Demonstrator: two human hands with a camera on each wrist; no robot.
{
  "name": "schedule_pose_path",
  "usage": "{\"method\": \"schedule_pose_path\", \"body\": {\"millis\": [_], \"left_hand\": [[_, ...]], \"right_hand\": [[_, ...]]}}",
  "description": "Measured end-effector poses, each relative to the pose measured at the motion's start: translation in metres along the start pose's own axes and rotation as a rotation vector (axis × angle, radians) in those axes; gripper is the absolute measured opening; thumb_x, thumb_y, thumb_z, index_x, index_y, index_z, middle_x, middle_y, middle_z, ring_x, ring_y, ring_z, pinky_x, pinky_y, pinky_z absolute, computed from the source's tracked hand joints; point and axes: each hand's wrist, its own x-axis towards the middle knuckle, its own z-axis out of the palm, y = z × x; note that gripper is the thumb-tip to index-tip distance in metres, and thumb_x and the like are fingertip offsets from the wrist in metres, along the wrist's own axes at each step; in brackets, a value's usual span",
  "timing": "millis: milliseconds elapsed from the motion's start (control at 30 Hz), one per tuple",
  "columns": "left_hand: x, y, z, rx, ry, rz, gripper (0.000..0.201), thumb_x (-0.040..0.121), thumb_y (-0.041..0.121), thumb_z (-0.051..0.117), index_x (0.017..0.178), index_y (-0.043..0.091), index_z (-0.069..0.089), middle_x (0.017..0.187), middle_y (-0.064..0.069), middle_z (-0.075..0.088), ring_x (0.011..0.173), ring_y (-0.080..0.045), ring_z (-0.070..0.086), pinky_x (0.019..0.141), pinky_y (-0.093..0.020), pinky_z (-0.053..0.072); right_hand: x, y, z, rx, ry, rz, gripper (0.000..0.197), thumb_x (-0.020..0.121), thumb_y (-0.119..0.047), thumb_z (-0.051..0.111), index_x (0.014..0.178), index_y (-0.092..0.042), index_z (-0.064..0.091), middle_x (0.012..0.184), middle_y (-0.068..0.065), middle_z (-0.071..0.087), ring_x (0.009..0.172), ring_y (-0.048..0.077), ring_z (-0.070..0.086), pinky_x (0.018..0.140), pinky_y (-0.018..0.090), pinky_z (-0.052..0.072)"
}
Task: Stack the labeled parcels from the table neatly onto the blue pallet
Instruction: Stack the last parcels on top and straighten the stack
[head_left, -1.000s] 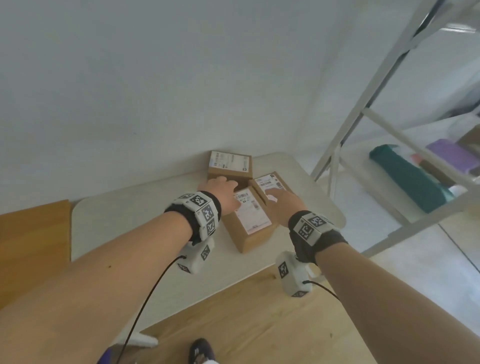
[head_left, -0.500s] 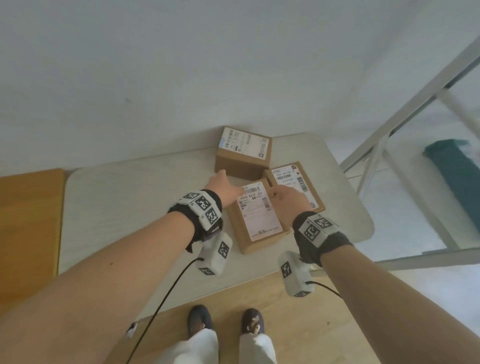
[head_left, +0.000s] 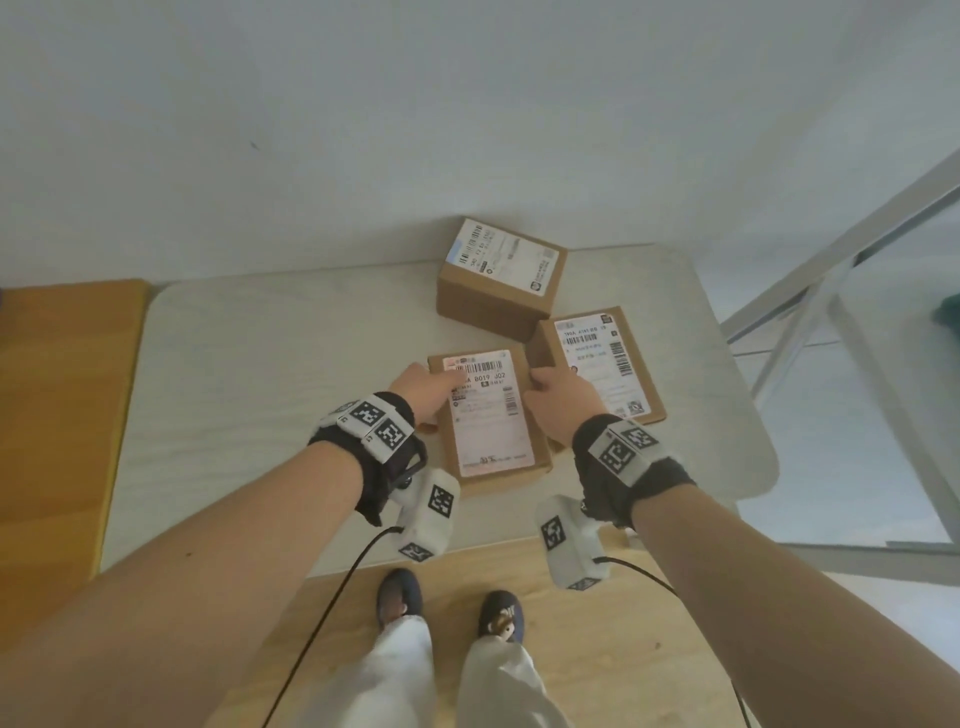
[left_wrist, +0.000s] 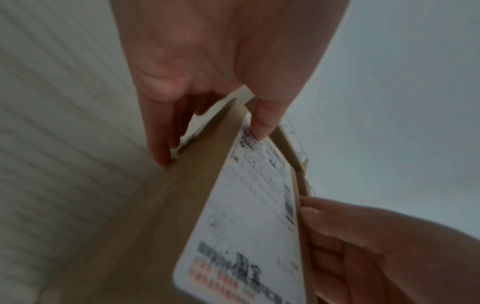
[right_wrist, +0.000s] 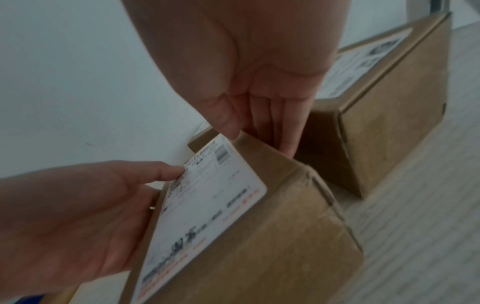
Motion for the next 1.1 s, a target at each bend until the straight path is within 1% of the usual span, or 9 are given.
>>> {"method": "schedule_pose_path", "body": {"millis": [133,200,300,433,567,667,767,967,1100], "left_hand": [[-0.001,-0.012,-0.002,-0.052,-0.068,-0.055,0.04,0.093,0.041,0.05,0.115,0.008,0.058,0.114,-0.011,0.065,0.109,-0.028,0.059,0.096,-0.045,0.048],[-0.001,-0.013,-0.001,-0.045,-0.062,-0.051,0.039,0.094,0.042,0.049,0.112,0.009,0.058,0.113,-0.01,0.065,0.109,-0.028,0.059,0.095,-0.045,0.048],[-0.006,-0.012,-0.001,-0.045,-0.044,-0.049,0.034,0.094,0.04,0.05,0.109,0.011,0.058,0.111,-0.01,0.066,0.109,-0.028,0.059,0.098,-0.047,0.046],[-0.019,-0.006,-0.007,-0.067,-0.012,-0.014,0.033,0.094,0.038,0.05,0.111,0.012,0.058,0.111,-0.008,0.066,0.109,-0.027,0.058,0.099,-0.046,0.044],[-0.041,0.008,-0.021,-0.098,0.047,0.064,0.031,0.094,0.036,0.051,0.112,0.011,0.057,0.11,-0.006,0.065,0.107,-0.025,0.058,0.097,-0.043,0.044],[-0.065,0.017,-0.034,-0.14,0.096,0.128,0.031,0.094,0.033,0.051,0.113,0.009,0.057,0.105,-0.006,0.066,0.1,-0.022,0.06,0.085,-0.038,0.046],[-0.092,0.019,-0.049,-0.187,0.147,0.182,0.032,0.095,0.031,0.051,0.116,0.008,0.057,0.101,-0.005,0.066,0.095,-0.021,0.06,0.079,-0.035,0.046],[-0.153,-0.006,-0.086,-0.272,0.318,0.255,0.03,0.095,0.028,0.051,0.117,0.008,0.056,0.104,-0.004,0.065,0.097,-0.019,0.059,0.082,-0.034,0.046],[-0.192,-0.037,-0.113,-0.34,0.436,0.272,0.025,0.096,0.028,0.05,0.114,0.012,0.056,0.095,0.001,0.064,0.092,-0.017,0.059,0.08,-0.032,0.047]], "right_hand": [[0.001,0.001,0.003,0.107,-0.083,0.03,0.042,0.098,-0.02,0.037,0.138,-0.01,0.045,0.132,0.012,0.054,0.11,0.027,0.054,0.096,0.038,0.047],[0.001,0.003,0.003,0.172,-0.104,0.031,0.044,0.098,-0.021,0.039,0.141,-0.011,0.041,0.134,0.011,0.052,0.114,0.027,0.053,0.099,0.039,0.046],[-0.001,0.003,0.002,0.25,-0.12,0.021,0.043,0.097,-0.021,0.042,0.139,-0.009,0.044,0.131,0.011,0.055,0.115,0.028,0.054,0.098,0.041,0.047],[-0.007,-0.002,-0.004,0.405,-0.127,-0.001,0.022,0.095,-0.017,0.045,0.112,-0.016,0.059,0.113,0.008,0.065,0.101,0.025,0.063,0.085,0.038,0.055],[-0.017,-0.016,-0.019,0.521,-0.126,-0.065,0.034,0.094,-0.016,0.05,0.128,-0.018,0.055,0.111,0.003,0.066,0.092,0.017,0.063,0.065,0.024,0.052],[-0.025,-0.034,-0.031,0.538,-0.105,-0.139,0.036,0.092,-0.02,0.055,0.127,-0.018,0.056,0.113,0.001,0.068,0.1,0.018,0.064,0.077,0.032,0.056],[-0.035,-0.054,-0.037,0.548,-0.084,-0.213,0.04,0.088,-0.024,0.06,0.128,-0.021,0.057,0.115,-0.002,0.067,0.103,0.018,0.064,0.089,0.038,0.054],[-0.066,-0.098,-0.025,0.632,-0.21,-0.346,0.033,0.09,-0.015,0.059,0.123,-0.017,0.06,0.104,0.001,0.068,0.089,0.015,0.064,0.08,0.032,0.052],[-0.095,-0.129,-0.001,0.604,-0.291,-0.451,0.033,0.089,-0.018,0.059,0.122,-0.016,0.061,0.105,0.001,0.069,0.087,0.011,0.064,0.07,0.025,0.051]]}}
